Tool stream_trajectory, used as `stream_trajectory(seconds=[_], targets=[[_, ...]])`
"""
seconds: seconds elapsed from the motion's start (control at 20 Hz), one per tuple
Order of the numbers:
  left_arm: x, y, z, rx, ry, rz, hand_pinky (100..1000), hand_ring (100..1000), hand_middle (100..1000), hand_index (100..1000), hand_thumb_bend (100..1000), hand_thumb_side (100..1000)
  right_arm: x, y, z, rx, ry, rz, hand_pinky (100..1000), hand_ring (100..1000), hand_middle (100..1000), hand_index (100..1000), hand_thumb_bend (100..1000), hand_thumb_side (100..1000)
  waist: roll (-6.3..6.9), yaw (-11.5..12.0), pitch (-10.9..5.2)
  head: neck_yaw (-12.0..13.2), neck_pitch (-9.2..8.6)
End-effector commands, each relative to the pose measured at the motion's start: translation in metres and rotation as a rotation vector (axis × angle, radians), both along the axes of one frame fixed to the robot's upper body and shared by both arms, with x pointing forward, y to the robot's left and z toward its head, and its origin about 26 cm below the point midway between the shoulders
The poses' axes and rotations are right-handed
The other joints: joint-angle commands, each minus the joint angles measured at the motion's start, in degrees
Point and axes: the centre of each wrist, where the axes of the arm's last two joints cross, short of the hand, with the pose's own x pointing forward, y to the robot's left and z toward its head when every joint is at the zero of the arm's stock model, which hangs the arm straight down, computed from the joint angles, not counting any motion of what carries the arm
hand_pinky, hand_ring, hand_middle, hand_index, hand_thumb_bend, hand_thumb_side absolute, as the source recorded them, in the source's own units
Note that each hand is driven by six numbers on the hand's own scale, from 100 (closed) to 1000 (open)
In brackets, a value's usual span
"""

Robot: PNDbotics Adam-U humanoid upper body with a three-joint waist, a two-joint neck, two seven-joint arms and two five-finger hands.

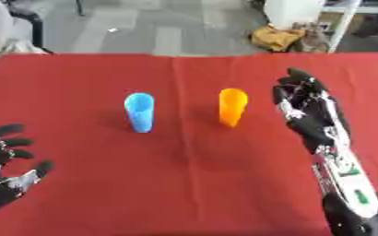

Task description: Pour the contents of one cup into another cup.

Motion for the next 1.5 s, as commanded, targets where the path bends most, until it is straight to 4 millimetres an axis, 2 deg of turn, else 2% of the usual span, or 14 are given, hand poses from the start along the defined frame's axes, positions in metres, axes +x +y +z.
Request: stream_trajectory(seconds=[0.05, 0.75, 1.15, 1.5], targets=[[0.008, 0.000, 0.008, 0.028, -0.015, 0.007, 528, 646, 721, 769, 730, 100, 0.001, 0.001, 0.007, -0.009, -0.024, 0.008, 740, 686, 648, 803, 280, 100, 0.21, -0.11, -0.84, 0.25, -0.37], [0.050, -0.046, 0.018, 0.024, 0.039, 0.027, 520, 645, 719, 766, 724, 100, 0.001, 0.003, 0.006, -0.006, -0.019, 0.020, 740, 686, 648, 803, 276, 100, 0.33, -0.90, -1.13, 0.76, -0.08], [0.069, -0.068, 0.015, 0.087, 0.073, 0.026, 517, 645, 719, 766, 725, 100, 0.001, 0.005, 0.005, -0.002, -0.019, 0.025, 740, 686, 648, 803, 276, 100, 0.23, -1.70, -1.23, 1.23, 0.01], [0.083, -0.080, 0.008, 0.104, 0.127, 0.034, 515, 646, 719, 766, 734, 100, 0.001, 0.007, 0.005, 0.000, -0.019, 0.036, 740, 687, 648, 803, 276, 100, -0.01, -2.78, -1.23, 1.71, 0.06]])
